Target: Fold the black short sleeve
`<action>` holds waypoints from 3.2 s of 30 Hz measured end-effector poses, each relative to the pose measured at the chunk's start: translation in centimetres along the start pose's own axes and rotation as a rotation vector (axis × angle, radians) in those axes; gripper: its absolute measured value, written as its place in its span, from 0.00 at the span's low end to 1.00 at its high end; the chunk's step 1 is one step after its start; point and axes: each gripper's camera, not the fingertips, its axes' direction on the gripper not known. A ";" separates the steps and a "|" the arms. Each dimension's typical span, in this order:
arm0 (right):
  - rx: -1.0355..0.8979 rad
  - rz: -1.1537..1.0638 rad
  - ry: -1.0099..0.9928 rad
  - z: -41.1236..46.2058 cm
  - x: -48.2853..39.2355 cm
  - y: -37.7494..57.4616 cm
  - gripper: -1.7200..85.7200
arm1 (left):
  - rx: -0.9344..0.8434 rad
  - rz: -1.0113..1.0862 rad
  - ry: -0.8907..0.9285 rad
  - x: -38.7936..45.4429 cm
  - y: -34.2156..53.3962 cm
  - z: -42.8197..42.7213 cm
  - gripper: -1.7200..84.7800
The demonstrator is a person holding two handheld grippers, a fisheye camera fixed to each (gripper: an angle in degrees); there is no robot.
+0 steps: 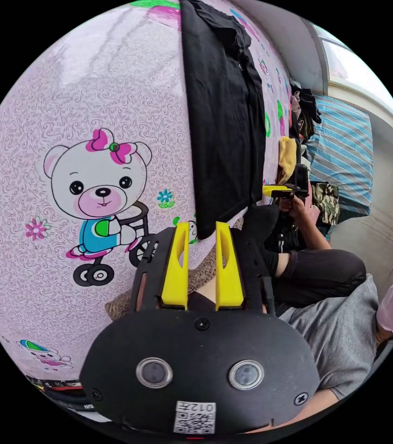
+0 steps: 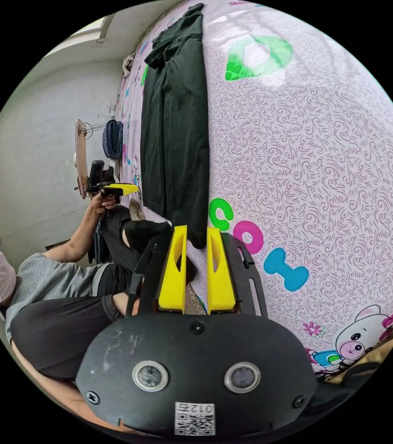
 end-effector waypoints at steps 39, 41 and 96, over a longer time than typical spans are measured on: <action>-0.022 -0.369 0.600 17.8 -4.0 -8.1 0.10 | -0.165 0.064 0.018 -2.2 1.0 2.0 0.02; -0.057 -0.409 0.717 20.5 -4.1 -8.7 0.08 | -0.165 0.068 0.012 -2.2 1.1 2.0 0.02; 0.038 -0.215 0.430 21.4 7.7 -10.2 0.02 | -0.171 0.101 -0.026 3.5 1.2 4.2 0.03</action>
